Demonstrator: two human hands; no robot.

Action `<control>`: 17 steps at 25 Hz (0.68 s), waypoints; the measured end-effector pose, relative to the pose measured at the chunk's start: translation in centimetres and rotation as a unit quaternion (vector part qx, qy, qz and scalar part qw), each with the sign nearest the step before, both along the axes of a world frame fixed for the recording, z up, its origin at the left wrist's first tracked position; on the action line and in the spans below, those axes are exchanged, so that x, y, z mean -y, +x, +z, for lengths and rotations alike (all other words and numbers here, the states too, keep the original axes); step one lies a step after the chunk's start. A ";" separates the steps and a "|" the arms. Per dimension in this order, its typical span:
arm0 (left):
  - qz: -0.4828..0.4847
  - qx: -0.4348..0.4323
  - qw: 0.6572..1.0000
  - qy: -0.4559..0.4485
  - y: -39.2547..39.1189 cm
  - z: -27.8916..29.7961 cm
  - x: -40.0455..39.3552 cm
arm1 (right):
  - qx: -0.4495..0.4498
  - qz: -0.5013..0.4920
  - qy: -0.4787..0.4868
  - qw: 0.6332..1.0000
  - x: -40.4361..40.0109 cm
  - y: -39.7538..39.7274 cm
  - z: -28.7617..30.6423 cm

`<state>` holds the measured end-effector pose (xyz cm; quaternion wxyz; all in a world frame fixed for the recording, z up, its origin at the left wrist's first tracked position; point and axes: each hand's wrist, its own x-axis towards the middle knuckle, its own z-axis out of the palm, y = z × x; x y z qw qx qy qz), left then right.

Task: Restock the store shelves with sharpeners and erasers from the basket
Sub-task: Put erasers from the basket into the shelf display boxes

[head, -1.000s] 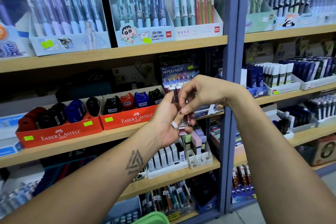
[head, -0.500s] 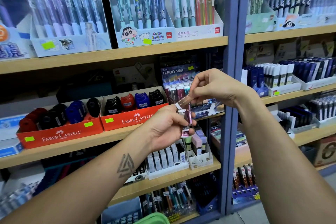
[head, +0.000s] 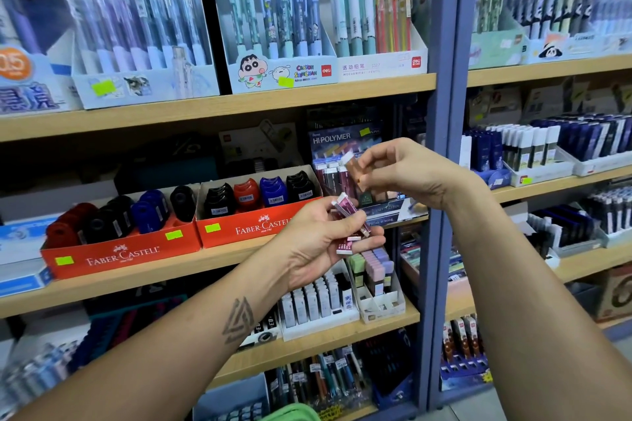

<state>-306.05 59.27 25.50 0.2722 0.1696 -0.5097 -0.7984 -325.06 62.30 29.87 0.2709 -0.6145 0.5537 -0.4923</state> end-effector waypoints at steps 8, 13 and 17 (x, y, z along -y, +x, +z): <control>0.003 0.053 0.994 -0.091 0.2 -0.4 0.9 | 0.030 0.067 0.032 0.997 -0.1 0.5 -0.3; -0.003 0.067 0.994 -0.086 0.3 -0.5 1.1 | -0.015 0.095 0.019 0.995 0.2 0.3 -0.6; -0.080 0.032 0.996 -0.027 0.5 -0.7 1.4 | 0.078 0.189 -0.017 0.979 -0.1 0.1 -1.1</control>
